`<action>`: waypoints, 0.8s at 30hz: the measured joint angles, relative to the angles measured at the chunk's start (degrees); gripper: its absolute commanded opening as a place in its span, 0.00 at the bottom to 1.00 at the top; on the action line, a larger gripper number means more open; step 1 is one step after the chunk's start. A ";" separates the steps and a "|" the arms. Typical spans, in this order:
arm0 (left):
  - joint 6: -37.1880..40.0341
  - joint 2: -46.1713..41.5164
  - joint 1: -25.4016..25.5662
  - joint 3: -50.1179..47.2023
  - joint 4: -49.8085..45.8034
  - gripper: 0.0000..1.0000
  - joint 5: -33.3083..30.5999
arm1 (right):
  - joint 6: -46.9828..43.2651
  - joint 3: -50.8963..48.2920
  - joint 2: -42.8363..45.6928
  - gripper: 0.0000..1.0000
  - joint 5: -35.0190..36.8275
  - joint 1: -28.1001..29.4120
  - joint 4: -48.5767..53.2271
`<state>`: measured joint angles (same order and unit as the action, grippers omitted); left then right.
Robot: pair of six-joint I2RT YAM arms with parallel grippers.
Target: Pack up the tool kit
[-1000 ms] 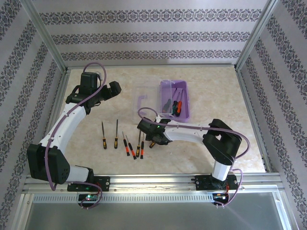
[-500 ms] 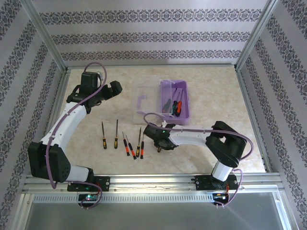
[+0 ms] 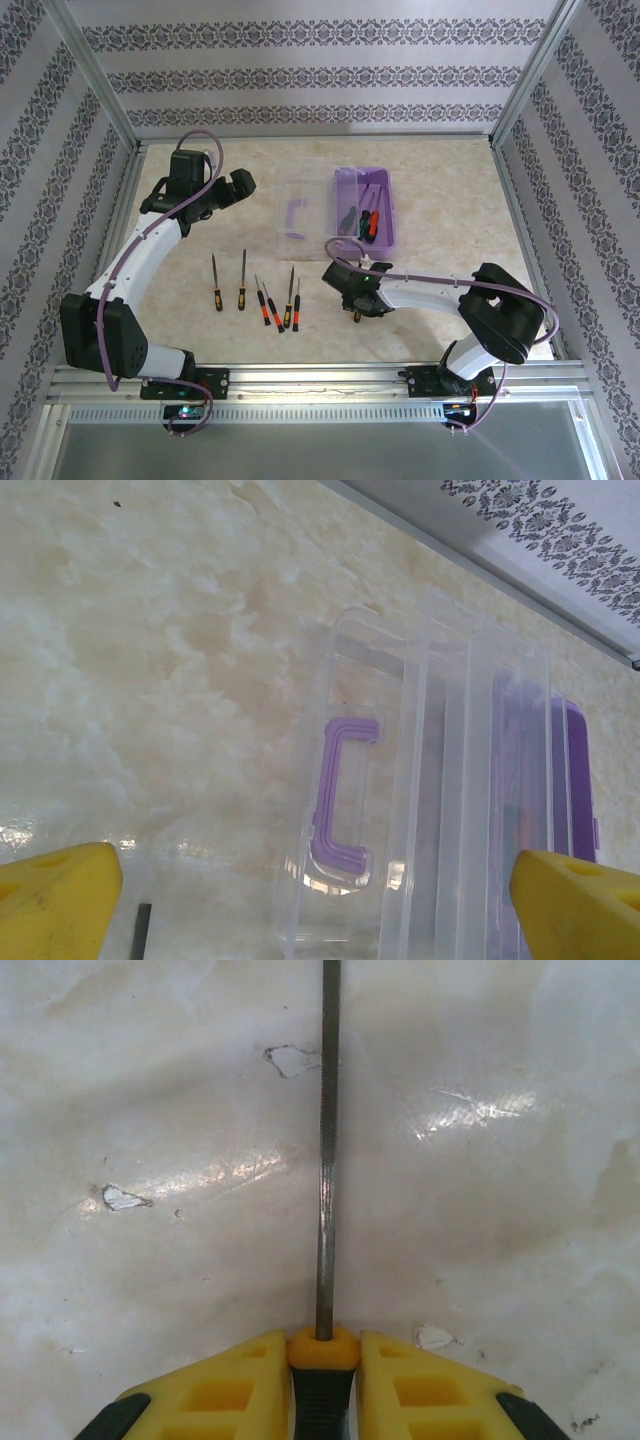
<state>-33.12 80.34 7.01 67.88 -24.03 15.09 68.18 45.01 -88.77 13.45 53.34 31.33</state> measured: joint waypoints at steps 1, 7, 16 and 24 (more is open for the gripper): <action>0.00 0.09 -0.02 -0.04 0.07 1.00 0.15 | -0.17 -0.33 0.11 0.32 0.00 -0.09 -0.39; -0.17 0.44 0.00 -0.07 0.09 1.00 0.98 | -1.64 -1.25 0.24 0.24 -1.44 -1.25 -1.68; -0.20 0.74 0.00 -0.15 0.13 1.00 1.29 | -3.65 -2.91 2.56 0.17 -2.40 -2.32 -2.45; -1.07 1.97 0.00 -0.59 1.84 1.00 4.76 | -4.83 -10.67 11.82 0.17 -2.62 -8.68 -2.71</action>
<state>-34.20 82.30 7.01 67.29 -22.20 19.86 63.35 34.35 -76.95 10.83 44.66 28.62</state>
